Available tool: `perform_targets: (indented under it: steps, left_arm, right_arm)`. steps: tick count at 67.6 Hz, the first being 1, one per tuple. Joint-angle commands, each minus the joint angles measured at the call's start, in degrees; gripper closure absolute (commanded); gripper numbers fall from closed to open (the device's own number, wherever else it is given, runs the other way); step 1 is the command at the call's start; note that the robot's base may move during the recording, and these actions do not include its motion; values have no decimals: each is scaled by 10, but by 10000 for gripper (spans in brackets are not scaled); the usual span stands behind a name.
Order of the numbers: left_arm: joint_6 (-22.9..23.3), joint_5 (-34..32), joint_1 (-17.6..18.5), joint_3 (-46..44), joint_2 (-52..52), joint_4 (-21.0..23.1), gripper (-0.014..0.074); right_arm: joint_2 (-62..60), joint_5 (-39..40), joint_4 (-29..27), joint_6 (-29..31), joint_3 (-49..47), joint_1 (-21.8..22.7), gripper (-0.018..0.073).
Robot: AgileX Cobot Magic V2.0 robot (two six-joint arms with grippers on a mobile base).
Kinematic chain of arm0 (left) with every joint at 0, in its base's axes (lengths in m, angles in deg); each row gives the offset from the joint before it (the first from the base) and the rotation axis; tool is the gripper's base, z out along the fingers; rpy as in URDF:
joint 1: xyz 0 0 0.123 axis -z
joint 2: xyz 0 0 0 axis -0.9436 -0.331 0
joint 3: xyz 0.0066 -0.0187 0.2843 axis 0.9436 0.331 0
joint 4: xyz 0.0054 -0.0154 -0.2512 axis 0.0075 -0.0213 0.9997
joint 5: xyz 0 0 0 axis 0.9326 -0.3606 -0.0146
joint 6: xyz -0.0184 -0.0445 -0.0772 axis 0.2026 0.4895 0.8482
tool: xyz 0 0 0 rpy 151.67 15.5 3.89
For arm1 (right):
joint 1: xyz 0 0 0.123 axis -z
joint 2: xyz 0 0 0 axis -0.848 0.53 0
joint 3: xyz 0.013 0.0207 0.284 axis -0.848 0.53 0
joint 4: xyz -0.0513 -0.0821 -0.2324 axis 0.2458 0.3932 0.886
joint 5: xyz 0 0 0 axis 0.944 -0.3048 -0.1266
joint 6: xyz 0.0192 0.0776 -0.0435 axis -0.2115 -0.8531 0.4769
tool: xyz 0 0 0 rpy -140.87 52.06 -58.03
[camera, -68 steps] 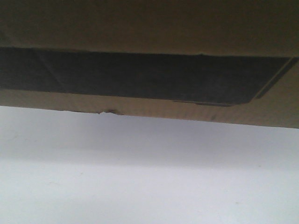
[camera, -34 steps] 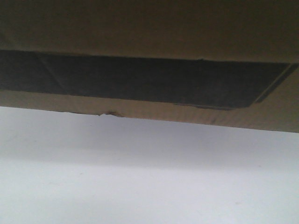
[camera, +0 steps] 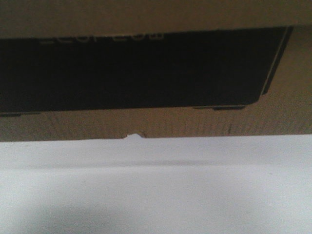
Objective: Grab box from left shelf to table start
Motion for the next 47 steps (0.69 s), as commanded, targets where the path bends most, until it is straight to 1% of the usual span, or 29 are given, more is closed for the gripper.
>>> perform_targets:
  steps: [1,12,25,35,47]
  left_arm:
    - [-76,-57,16,-25,-27,110,689]
    - [-76,-102,16,-25,-105,101,689]
    - [-76,-119,16,-25,-187,86,689]
    - [-76,-132,16,-25,-230,86,689]
    - [-76,-128,15,-25,-258,77,689]
  right_arm:
    - [33,-6,-27,22,-24,0,502]
    - [109,19,-27,22,-24,0,502]
    - [176,35,-22,22,-24,0,502]
    - [203,48,-15,22,-24,0,502]
    - [209,54,-3,22,-24,0,501]
